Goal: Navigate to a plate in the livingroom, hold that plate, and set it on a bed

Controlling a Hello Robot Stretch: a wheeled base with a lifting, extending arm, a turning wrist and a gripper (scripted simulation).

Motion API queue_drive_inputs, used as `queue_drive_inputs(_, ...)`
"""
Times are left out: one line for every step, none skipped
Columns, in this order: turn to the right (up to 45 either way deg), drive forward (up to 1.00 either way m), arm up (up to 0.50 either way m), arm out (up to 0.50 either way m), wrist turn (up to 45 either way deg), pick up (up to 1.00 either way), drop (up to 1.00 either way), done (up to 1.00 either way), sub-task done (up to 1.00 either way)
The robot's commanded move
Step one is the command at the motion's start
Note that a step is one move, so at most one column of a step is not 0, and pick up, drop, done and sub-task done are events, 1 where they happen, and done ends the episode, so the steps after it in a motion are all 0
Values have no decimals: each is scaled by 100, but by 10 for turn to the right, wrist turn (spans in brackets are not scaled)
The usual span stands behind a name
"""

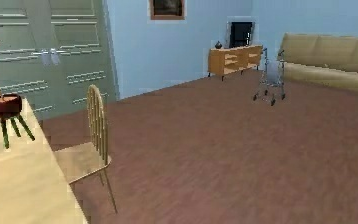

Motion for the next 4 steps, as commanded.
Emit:
queue_drive_inputs(0, 10, 0, 0, 0, 0, 0, 0, 0)
queue_drive_inputs(-450, 0, 0, 0, 0, 0, 0, 0, 0)
queue_drive_inputs(-450, 0, 0, 0, 0, 0, 0, 0, 0)
queue_drive_inputs(-450, 0, 0, 0, 0, 0, 0, 0, 0)
